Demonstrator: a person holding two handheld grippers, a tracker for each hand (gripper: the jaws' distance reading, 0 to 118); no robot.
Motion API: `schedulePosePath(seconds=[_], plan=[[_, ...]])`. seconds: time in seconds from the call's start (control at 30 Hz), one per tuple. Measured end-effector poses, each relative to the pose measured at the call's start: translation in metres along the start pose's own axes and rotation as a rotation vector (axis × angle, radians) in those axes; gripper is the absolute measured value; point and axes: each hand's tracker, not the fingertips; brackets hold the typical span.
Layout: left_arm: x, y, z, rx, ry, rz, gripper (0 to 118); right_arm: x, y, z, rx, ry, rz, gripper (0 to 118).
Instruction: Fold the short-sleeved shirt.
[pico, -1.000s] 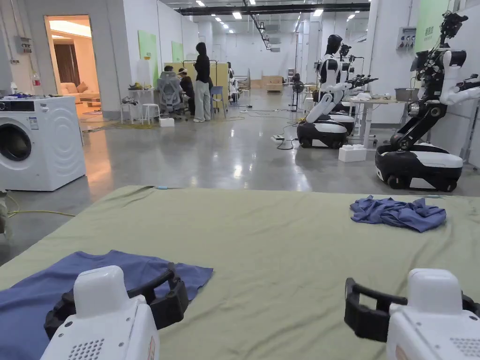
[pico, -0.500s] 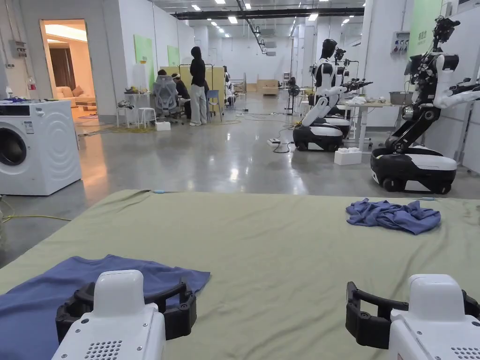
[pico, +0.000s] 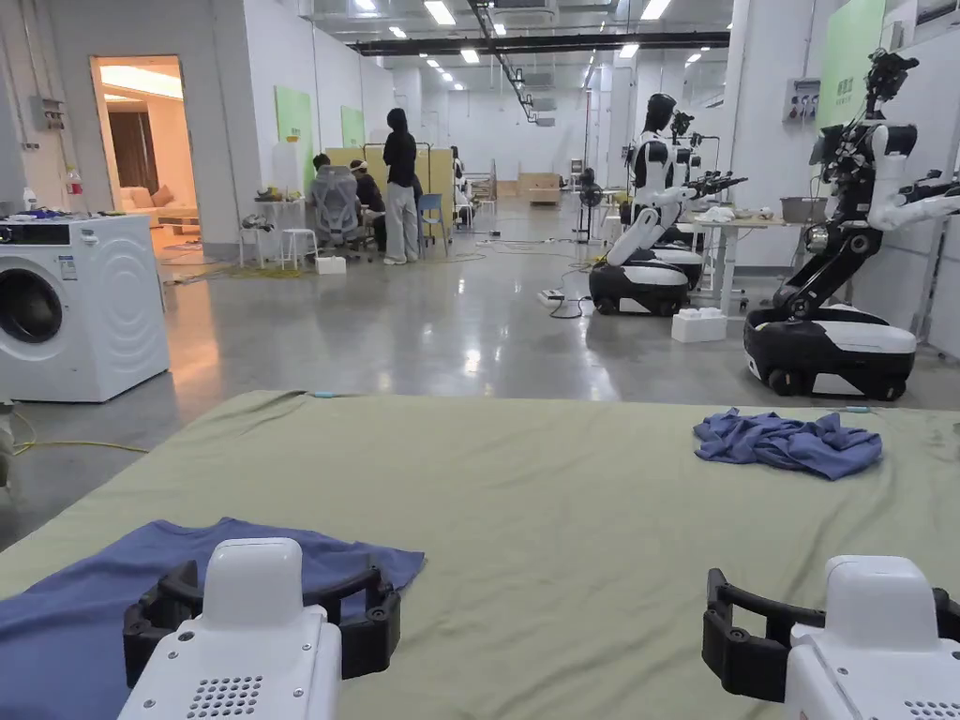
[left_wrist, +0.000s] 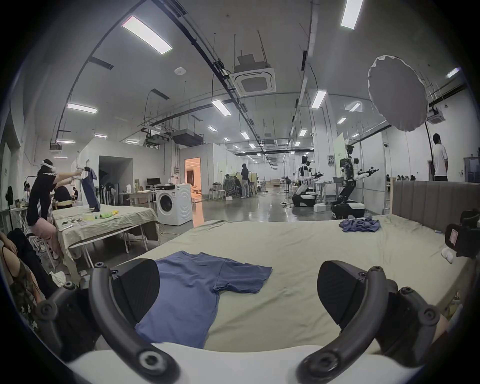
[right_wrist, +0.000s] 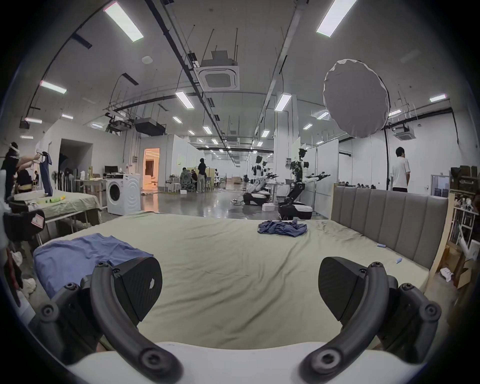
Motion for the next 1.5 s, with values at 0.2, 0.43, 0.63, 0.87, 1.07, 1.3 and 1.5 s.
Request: schedulePosePath(seconds=[0.2, 0.43, 0.63, 0.87, 1.07, 1.3, 1.5], plan=[[0.0, 0.003, 0.005, 0.002, -0.02, -0.002, 118, 0.008, -0.007, -0.005, -0.006, -0.002, 0.001, 118], [-0.004, 0.004, 0.008, 0.012, -0.083, 0.055, 118, 0.015, -0.011, -0.009, -0.024, 0.002, -0.042, 118], [-0.004, 0.004, 0.006, 0.006, -0.083, 0.051, 118, 0.015, -0.013, -0.01, -0.03, 0.01, -0.053, 118], [0.002, 0.005, 0.011, 0.032, -0.096, 0.021, 118, 0.017, -0.013, -0.007, -0.011, -0.036, -0.041, 118], [0.014, 0.004, 0.01, 0.056, -0.106, 0.01, 0, 0.013, -0.014, 0.001, 0.062, -0.193, 0.094, 3], [0.027, -0.002, 0.008, 0.031, -0.19, -0.015, 0, 0.012, -0.019, -0.001, 0.026, -0.115, 0.078, 3], [0.0, -0.002, 0.009, 0.006, -0.137, -0.01, 0, -0.007, -0.012, -0.016, -0.01, -0.004, 0.058, 3]])
